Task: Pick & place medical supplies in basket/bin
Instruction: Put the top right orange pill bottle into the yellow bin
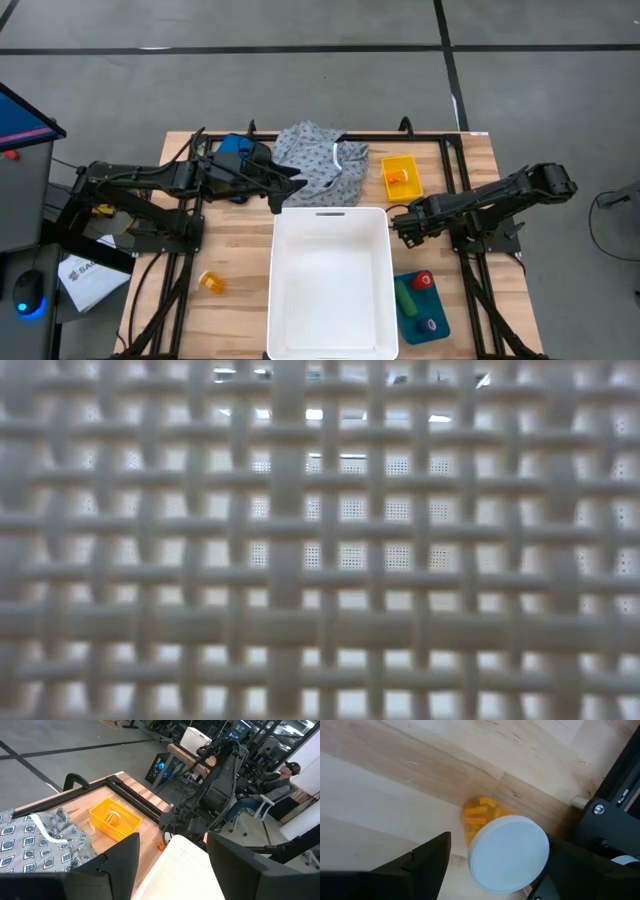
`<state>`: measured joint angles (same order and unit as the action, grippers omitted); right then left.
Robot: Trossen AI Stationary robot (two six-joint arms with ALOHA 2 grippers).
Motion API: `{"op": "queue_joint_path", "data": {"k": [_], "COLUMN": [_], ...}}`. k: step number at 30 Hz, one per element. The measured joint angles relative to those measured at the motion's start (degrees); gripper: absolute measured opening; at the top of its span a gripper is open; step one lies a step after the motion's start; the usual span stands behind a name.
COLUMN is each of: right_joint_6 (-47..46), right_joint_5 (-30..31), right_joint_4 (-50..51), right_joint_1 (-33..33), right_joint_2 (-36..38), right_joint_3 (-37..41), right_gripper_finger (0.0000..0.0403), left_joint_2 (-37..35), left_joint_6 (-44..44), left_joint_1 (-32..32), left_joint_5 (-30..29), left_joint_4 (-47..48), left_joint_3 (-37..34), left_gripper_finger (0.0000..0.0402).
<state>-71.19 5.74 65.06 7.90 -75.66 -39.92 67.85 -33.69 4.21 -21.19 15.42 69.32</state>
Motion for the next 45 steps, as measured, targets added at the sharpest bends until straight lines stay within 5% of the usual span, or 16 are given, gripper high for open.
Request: {"op": "queue_joint_path", "data": {"k": [14,30,36,45], "right_joint_6": [-0.4,-0.2,1.8,5.7], "right_joint_5": [-0.3,3.2,7.7,9.4], "right_joint_4": [-0.8,2.8,11.1,10.5], "right_joint_1": [0.0,-1.1,-4.3,-14.9], "right_joint_2": [0.0,0.0,0.1,6.1], "right_joint_3": [-0.1,-5.8,-11.8,-15.4], "right_gripper_finger": [0.0233,0.0228,0.0228,0.0227], "left_joint_2": [0.0,0.0,0.0,0.0], "left_joint_6": [0.0,0.0,0.0,0.3], "left_joint_1": [0.0,0.0,0.0,1.2], "left_joint_5": [0.0,0.0,0.0,0.0], "left_joint_4": [0.0,0.0,0.0,0.0], "left_joint_3": [0.0,0.0,0.0,0.0], "left_gripper_finger": [0.0223,0.0223,0.0223,0.0223]}}
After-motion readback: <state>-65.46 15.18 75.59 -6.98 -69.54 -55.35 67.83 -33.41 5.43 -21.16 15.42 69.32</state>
